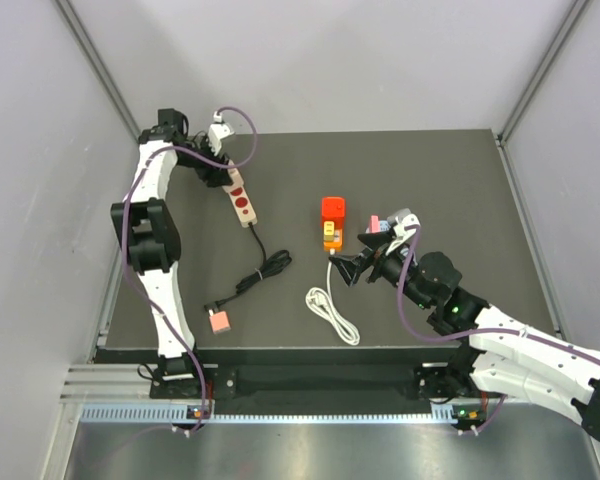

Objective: Insert the plug
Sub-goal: Insert the plug into the socket.

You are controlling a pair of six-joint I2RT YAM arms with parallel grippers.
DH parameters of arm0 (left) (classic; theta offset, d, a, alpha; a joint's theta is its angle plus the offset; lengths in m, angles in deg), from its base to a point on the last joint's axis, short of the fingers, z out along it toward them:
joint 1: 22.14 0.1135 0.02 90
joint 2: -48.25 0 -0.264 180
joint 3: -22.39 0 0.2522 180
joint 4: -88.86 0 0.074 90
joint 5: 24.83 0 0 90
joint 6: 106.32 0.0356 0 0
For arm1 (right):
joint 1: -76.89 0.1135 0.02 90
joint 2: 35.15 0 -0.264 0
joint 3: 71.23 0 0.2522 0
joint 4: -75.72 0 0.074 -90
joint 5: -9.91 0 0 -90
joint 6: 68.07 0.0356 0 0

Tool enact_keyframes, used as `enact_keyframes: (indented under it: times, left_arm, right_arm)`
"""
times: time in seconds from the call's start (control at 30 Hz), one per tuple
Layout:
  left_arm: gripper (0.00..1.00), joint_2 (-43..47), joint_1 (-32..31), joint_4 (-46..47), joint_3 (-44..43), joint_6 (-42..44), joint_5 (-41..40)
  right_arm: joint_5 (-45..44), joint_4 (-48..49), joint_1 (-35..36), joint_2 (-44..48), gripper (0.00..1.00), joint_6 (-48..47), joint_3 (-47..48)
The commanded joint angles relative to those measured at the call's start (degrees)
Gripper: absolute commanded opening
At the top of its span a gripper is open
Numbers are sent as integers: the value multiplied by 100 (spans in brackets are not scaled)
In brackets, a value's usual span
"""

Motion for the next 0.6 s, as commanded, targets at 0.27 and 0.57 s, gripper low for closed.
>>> enact_keyframes:
  times: [0.27, 0.57]
  left_arm:
    - [0, -139, -104, 5, 93, 136, 192]
    - [0, -271, -95, -13, 75, 320, -55]
  right_arm:
    - [-15, 186, -104, 134, 100, -23, 147]
    - [-23, 151, -87, 134, 100, -50, 156]
